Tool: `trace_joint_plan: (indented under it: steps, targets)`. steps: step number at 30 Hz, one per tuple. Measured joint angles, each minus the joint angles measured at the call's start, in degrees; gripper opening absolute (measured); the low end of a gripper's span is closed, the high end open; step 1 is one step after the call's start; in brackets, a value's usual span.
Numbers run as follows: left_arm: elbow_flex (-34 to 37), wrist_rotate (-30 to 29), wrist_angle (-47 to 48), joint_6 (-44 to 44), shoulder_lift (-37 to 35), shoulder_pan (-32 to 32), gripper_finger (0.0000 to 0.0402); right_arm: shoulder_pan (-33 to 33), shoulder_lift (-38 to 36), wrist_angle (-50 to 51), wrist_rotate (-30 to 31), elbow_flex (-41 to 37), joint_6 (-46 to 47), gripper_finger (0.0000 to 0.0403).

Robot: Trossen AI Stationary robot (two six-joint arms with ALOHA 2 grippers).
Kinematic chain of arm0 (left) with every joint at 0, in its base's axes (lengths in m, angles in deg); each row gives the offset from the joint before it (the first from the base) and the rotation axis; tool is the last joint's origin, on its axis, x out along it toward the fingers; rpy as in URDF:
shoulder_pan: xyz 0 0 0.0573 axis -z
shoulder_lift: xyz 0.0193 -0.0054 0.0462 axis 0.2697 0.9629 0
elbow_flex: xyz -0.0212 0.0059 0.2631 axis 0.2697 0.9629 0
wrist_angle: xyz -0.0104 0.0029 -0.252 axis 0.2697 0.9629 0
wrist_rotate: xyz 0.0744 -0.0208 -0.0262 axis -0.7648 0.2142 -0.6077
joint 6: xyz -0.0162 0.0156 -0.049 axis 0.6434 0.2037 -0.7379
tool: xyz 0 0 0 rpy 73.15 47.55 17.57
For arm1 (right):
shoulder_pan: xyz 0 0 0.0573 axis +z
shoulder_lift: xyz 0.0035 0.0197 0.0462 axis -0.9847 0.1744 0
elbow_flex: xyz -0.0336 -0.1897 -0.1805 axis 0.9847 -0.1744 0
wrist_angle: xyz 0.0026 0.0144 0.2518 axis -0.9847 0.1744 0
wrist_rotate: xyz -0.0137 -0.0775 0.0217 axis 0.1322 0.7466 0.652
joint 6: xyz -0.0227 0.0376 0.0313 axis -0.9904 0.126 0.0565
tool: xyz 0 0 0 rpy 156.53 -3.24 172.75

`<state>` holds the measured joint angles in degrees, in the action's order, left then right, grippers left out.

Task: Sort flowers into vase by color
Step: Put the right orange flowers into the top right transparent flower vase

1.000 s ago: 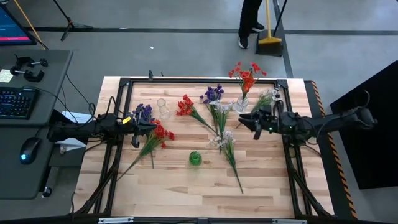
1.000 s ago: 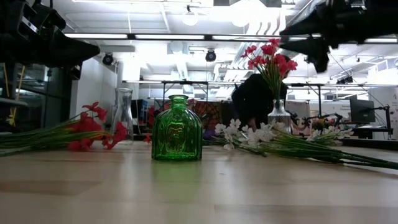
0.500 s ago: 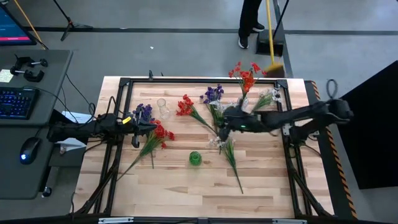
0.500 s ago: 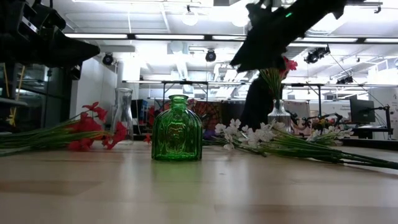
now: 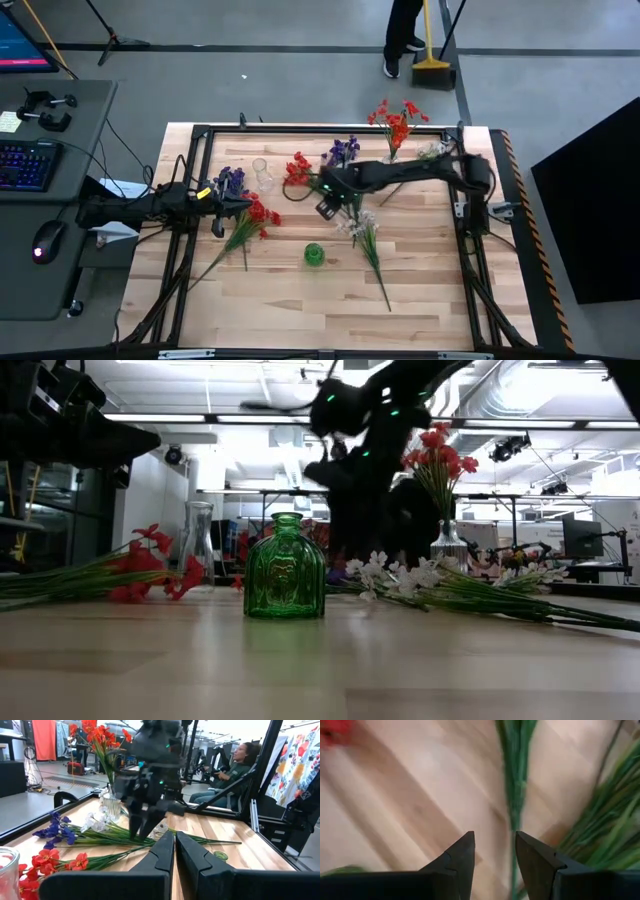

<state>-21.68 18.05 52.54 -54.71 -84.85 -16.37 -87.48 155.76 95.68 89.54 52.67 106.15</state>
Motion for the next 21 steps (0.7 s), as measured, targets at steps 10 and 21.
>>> trace_joint_plan:
  steps: [10,21]
  targets:
    - [0.0,0.0,0.0,0.0,0.0,0.0,0.0005,-2.3,11.4,14.9,-2.6,12.0,-3.6,0.0130]
    - [0.0,0.0,0.0,0.0,0.0,0.0,0.0005,-2.3,13.7,13.3,-2.4,12.2,-4.1,0.0130]
